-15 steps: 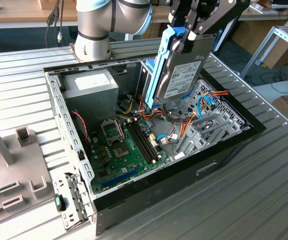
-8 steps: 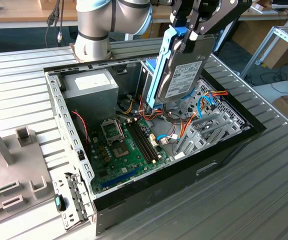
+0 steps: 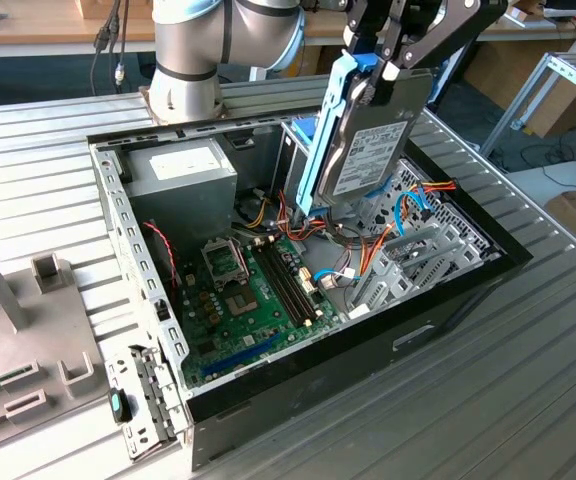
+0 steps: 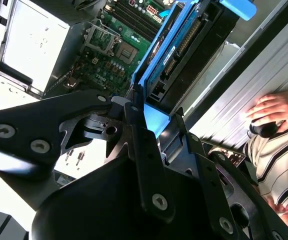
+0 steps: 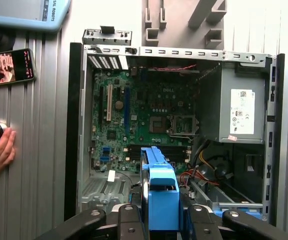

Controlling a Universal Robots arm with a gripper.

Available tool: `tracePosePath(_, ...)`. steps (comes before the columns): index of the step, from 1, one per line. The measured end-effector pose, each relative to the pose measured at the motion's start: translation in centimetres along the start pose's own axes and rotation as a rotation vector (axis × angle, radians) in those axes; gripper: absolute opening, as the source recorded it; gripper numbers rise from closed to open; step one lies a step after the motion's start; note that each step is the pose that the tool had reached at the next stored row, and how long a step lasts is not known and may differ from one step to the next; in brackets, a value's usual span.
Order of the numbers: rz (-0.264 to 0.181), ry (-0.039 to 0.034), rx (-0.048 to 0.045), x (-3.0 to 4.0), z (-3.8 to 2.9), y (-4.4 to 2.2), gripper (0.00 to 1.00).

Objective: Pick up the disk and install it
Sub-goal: 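Pick up the disk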

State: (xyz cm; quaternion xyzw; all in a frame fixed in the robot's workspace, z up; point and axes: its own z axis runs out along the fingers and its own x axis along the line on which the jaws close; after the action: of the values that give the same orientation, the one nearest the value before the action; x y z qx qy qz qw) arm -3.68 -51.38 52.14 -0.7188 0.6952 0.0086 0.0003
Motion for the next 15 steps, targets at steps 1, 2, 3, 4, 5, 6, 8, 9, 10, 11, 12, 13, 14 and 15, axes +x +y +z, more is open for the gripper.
tracePosePath(1, 0.0, 0.0, 0.0, 0.0, 0.0, 0.0, 0.36)
tracePosePath(2, 0.0, 0.0, 0.0, 0.0, 0.0, -0.01, 0.36)
tracePosePath(3, 0.0, -0.0001, 0.0, 0.0, 0.0, -0.02, 0.36)
tracePosePath(4, 0.0, -0.0001, 0.0, 0.01, 0.0, -0.1, 0.36)
tracePosePath(5, 0.0, -0.0002, 0.0001, 0.01, 0.0, -0.16, 0.36)
tracePosePath(6, 0.0, 0.0, 0.0, 0.01, 0.0, -0.23, 0.36)
tracePosePath(8, 0.0, -0.0001, 0.0, 0.02, 0.0, -0.63, 0.36)
tracePosePath(9, 0.0, -0.0001, 0.0, 0.02, -0.01, -0.83, 0.36)
tracePosePath(10, 0.0, -0.0001, 0.0, 0.02, -0.01, -0.98, 0.36)
tracePosePath(11, 0.0, 0.0, 0.0, 0.02, -0.01, -1.07, 0.36)
tracePosePath(12, 0.0, 0.0, 0.0, 0.02, -0.01, -1.07, 0.36)
tracePosePath(13, 0.0, -0.0001, 0.0, 0.02, -0.01, -1.08, 0.36)
tracePosePath(14, 0.0, 0.0, 0.0, 0.02, -0.01, -1.08, 0.36)
tracePosePath(15, 0.0, 0.0, 0.0, 0.03, -0.01, -1.11, 0.36)
